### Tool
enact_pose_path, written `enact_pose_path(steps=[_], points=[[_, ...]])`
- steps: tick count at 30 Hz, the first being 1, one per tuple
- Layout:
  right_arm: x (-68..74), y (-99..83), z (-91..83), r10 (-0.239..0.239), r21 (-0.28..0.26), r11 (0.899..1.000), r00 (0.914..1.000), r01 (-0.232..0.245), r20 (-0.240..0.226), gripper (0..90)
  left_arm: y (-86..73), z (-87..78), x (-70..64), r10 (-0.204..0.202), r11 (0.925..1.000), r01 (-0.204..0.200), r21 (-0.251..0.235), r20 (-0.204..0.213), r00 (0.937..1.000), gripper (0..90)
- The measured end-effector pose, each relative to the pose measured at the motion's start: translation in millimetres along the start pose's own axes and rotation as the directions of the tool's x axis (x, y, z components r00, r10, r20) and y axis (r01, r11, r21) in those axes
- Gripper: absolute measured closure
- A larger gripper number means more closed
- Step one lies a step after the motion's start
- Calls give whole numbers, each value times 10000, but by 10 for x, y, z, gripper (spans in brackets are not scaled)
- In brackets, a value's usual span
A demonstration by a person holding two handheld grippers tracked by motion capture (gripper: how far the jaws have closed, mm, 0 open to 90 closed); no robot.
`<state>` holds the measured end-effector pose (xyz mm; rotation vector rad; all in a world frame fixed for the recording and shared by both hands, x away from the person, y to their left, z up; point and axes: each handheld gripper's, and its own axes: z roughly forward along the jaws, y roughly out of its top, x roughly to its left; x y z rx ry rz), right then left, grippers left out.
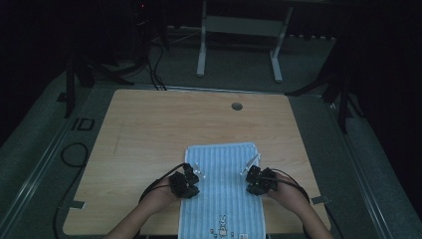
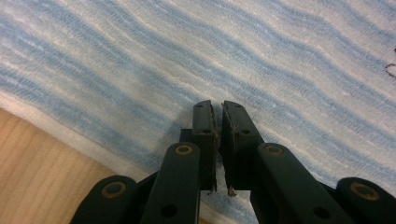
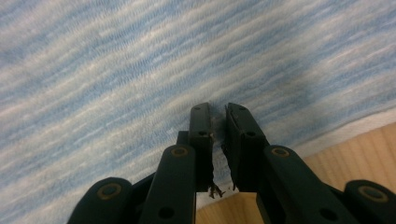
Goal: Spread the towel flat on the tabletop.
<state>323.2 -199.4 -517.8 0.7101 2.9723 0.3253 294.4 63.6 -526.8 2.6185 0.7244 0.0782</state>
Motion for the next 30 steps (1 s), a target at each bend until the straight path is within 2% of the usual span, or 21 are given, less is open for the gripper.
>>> enact_pose_path(steps=[3, 4, 5, 8, 13, 17, 20, 22, 23, 25, 26, 27, 28, 29, 30], points=[[32, -31, -3, -34, -143, 9999, 10000, 34, 21, 806, -17, -9, -49, 154, 9998, -154, 82, 47, 9999, 837], [69, -48, -9, -70, -95, 9999, 10000, 71, 57, 806, -46, -21, -109, 281, 9995, -283, 126, 128, 9995, 837], [135, -85, -17, -143, -121, 9998, 9999, 144, 86, 805, -62, -26, -130, 291, 9995, -294, 125, 224, 9993, 825], [217, -147, -32, -244, -142, 9996, 9997, 244, 9, 801, -114, -40, -192, 288, 9995, -291, 76, 432, 9987, 823], [334, -245, -62, -391, -22, 9992, 9986, 391, -358, 790, -187, -58, -277, 323, 9994, -330, 57, 977, 9947, 824], [347, -266, -95, -476, -2, 9989, 9961, 477, -743, 769, -177, -116, -272, 349, 9994, -353, 23, 950, 9949, 823], [235, -256, -256, -264, -528, 9983, 9984, 238, -497, 760, -148, -216, -203, 261, 9995, -251, -175, 587, 9979, 802], [108, -249, -370, 11, -716, 9974, 9999, -20, -123, 753, -129, -279, -115, 14, 9996, -8, -265, 227, 9997, 754], [52, -249, -406, 186, -771, 9969, 9998, -183, 32, 752, -122, -315, -51, -175, 9994, 172, -296, -124, 9998, 714], [-137, -246, -480, 787, -959, 9925, 9967, -763, 218, 732, -122, -353, 39, -620, 9972, 599, -446, -480, 9969, 613], [-198, -246, -496, 938, -988, 9910, 9952, -906, 288, 718, -126, -370, 90, -777, 9961, 747, -478, -639, 9949, 581], [-198, -246, -496, 938, -988, 9910, 9952, -906, 288, 718, -126, -370, 90, -777, 9961, 747, -478, -639, 9949, 575], [-271, -245, -505, 1162, -1070, 9879, 9927, -1121, 327, 713, -147, -386, 204, -1070, 9934, 1035, -487, -773, 9912, 575], [-408, -236, -483, 1507, -1063, 9833, 9883, -1475, 234, 667, -156, -382, 246, -1183, 9923, 1149, -453, -818, 9896, 543], [-441, -227, -452, 1599, -976, 9827, 9870, -1575, 176, 655, -164, -374, 281, -1289, 9911, 1253, -441, -926, 9873, 543]])
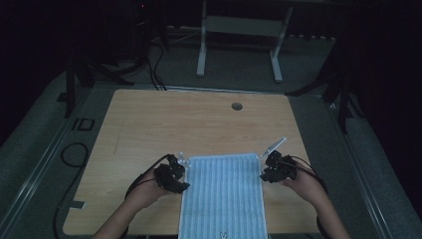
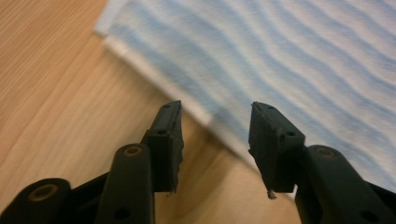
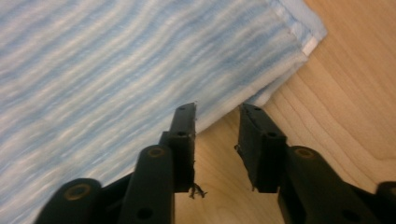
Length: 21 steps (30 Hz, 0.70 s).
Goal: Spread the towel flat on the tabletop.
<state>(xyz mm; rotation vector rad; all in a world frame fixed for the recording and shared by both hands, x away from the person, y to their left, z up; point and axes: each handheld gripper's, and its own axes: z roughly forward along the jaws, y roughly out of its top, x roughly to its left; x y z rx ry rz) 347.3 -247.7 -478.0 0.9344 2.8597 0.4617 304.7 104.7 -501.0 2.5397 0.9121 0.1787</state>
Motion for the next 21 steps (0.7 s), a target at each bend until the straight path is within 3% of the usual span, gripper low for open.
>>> enact_pose_path(steps=[2, 6, 8, 11, 15, 19, 21], points=[[-39, 15, 89, 151, 234, 9996, 9998, -148, -126, 612, -11, 36, 60, -190, 9997, 189, 136, 38, 9998, 490], [-38, 11, 279, 252, 774, 9968, 9990, -222, -377, 564, -30, 127, 132, -525, 9982, 522, 295, 92, 9986, 474], [-18, 15, 341, 257, 948, 9953, 9986, -212, -464, 571, -23, 175, 143, -540, 9980, 534, 324, 169, 9984, 475], [41, 36, 387, -25, 1049, 9945, 9995, 57, -302, 666, 3, 253, 114, -314, 9983, 300, 500, 288, 9991, 478], [87, 68, 390, -356, 1151, 9926, 9989, 390, -316, 831, 41, 308, 77, -112, 9994, 99, 342, 389, 9992, 614], [93, 91, 321, -361, 944, 9948, 9990, 384, -268, 867, 81, 272, 54, -108, 9999, 109, -86, 169, 9998, 848], [96, 95, 265, -355, 766, 9964, 9992, 368, -183, 870, 100, 217, 35, -35, 9997, 40, -239, 230, 9997, 870]])
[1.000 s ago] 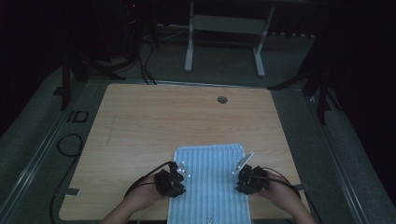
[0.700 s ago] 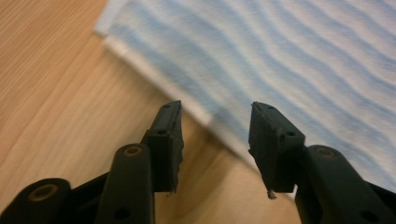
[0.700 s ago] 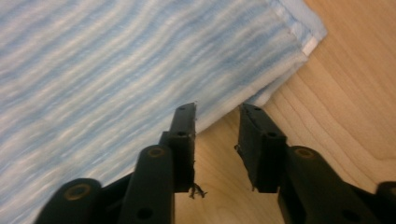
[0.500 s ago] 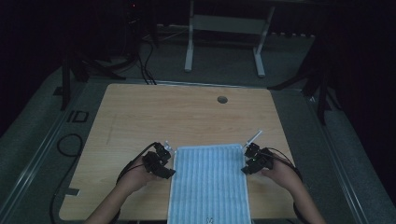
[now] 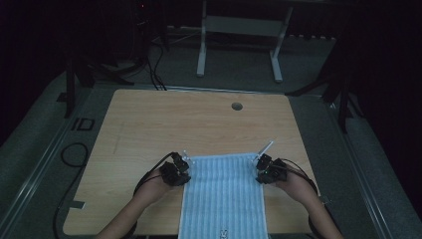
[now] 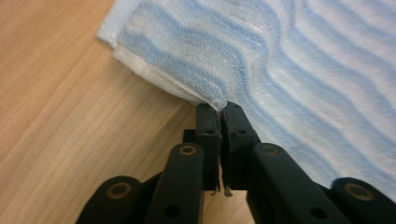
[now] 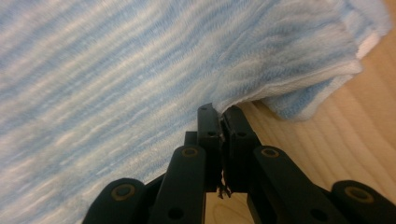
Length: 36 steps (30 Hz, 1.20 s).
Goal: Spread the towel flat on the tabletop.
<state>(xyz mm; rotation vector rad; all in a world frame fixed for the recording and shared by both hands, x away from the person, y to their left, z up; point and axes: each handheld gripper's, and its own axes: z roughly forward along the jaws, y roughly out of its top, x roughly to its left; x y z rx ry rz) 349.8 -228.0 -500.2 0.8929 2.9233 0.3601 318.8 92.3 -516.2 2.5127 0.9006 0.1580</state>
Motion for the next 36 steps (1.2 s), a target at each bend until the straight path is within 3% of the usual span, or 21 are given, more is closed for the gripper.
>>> enact_pose_path(steps=[7, 8, 11, 12, 13, 14, 16, 18, 19, 21, 22, 24, 25, 27, 28, 32, 35, 36], points=[[98, -38, -279, -157, -661, 9977, 9993, 180, 345, 871, 28, -330, -193, 446, 9964, -462, -716, -244, 9987, 865], [133, -65, -338, -234, -826, 9962, 9990, 266, 392, 871, -8, -431, -286, 620, 9930, -655, -986, -380, 9974, 865], [321, -220, -512, -456, -1252, 9907, 9973, 526, 583, 870, -107, -557, -455, 926, 9889, -950, -1143, -263, 9954, 849], [321, -220, -512, -456, -1252, 9907, 9973, 526, 583, 870, -107, -557, -455, 926, 9889, -950, -1143, -263, 9954, 849], [393, -275, -536, -585, -1284, 9895, 9964, 660, 611, 870, -216, -601, -613, 1311, 9860, -1302, -1038, 22, 9914, 849], [555, -406, -557, -858, -1298, 9872, 9949, 922, 535, 870, -268, -600, -679, 1436, 9857, -1416, -916, 159, 9895, 850], [675, -511, -532, -1000, -1173, 9877, 9945, 1029, 309, 868, -362, -561, -789, 1696, 9847, -1655, -539, 811, 9822, 848], [750, -591, -466, -1139, -1012, 9887, 9932, 1110, -232, 844, -443, -498, -867, 1932, 9810, -1937, -122, 1587, 9682, 818], [777, -622, -428, -1227, -786, 9898, 9911, 1185, -509, 814, -474, -483, -882, 2022, 9789, -2043, -56, 1722, 9641, 794], [781, -664, -405, -1331, -659, 9892, 9906, 1308, -316, 751, -495, -501, -829, 1745, 9840, -1781, 43, 1759, 9688, 758], [739, -670, -424, -1088, -777, 9914, 9932, 1054, -410, 745, -493, -534, -781, 1708, 9849, -1729, -27, 1715, 9703, 717], [650, -662, -508, -833, -1082, 9908, 9964, 812, -152, 746, -462, -617, -677, 1362, 9907, -1345, -230, 1181, 9836, 711], [603, -648, -567, -692, -1258, 9898, 9975, 671, -121, 746, -436, -655, -622, 1398, 9901, -1379, -266, 895, 9861, 709], [505, -596, -675, -688, -1573, 9851, 9976, 689, 61, 761, -362, -675, -478, 1164, 9929, -1142, -338, 723, 9906, 708], [448, -555, -708, -555, -1633, 9849, 9983, 577, 182, 761, -305, -651, -410, 953, 9950, -944, -312, 290, 9950, 673], [237, -308, -623, -394, -1463, 9882, 9985, 447, 389, 725, -116, -467, -274, 840, 9965, -840, -3, -38, 9965, 590], [109, -117, -393, -282, -1173, 9926, 9994, 304, 201, 694, 4, -247, -202, 815, 9959, -822, 372, 190, 9965, 564], [109, -117, -393, -282, -1173, 9926, 9994, 304, 201, 694, 4, -247, -202, 815, 9959, -822, 372, 190, 9965, 552]])
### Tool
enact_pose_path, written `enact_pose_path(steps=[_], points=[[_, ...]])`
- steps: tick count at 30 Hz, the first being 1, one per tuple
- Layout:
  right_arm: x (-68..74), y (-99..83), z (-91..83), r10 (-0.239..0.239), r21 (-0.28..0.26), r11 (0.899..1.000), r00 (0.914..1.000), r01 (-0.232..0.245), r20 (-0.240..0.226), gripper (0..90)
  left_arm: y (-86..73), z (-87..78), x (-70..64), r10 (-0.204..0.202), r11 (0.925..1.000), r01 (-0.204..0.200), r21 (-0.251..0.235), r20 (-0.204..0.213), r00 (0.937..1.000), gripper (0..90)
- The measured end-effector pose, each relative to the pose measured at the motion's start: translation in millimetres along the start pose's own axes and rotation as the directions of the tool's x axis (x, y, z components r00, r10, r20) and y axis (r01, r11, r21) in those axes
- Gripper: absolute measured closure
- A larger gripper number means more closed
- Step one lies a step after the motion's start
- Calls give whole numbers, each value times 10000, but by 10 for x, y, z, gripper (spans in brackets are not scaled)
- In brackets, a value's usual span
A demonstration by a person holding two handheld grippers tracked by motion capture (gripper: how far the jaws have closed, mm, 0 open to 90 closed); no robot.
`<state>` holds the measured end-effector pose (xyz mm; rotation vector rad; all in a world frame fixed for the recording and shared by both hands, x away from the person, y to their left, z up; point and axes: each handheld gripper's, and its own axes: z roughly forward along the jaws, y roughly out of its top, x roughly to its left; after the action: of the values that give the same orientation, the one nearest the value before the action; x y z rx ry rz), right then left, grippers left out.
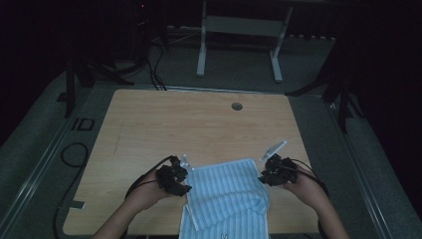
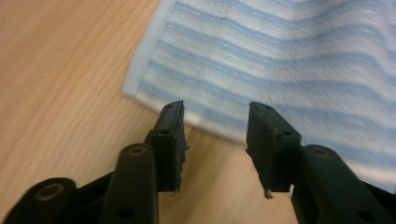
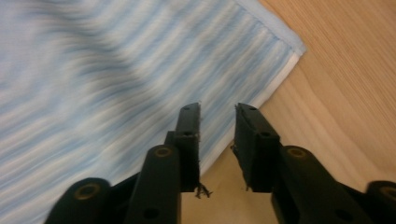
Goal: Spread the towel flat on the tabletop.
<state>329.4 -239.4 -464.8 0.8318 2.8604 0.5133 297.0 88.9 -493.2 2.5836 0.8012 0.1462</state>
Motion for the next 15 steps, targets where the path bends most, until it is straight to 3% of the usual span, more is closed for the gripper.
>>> enact_pose_path(steps=[2, 6, 9, 12, 15], points=[[-125, 105, 250, 224, 341, 9992, 9997, -227, 86, 632, 77, 190, 79, -14, 9989, 28, 463, -314, 9995, 530], [-243, 174, 453, 559, 682, 9959, 9974, -589, 446, 574, 127, 380, 219, -325, 9963, 358, 783, -422, 9986, 500], [-279, 183, 571, 707, 985, 9923, 9960, -757, 539, 556, 140, 425, 269, -537, 9957, 566, 732, -400, 9978, 462], [-249, 176, 641, 621, 1164, 9908, 9965, -683, 563, 564, 159, 436, 239, -382, 9969, 417, 674, -521, 9979, 463], [-219, 181, 644, 594, 1133, 9914, 9965, -657, 585, 612, 180, 444, 219, -236, 9977, 258, 627, -354, 9991, 508]])
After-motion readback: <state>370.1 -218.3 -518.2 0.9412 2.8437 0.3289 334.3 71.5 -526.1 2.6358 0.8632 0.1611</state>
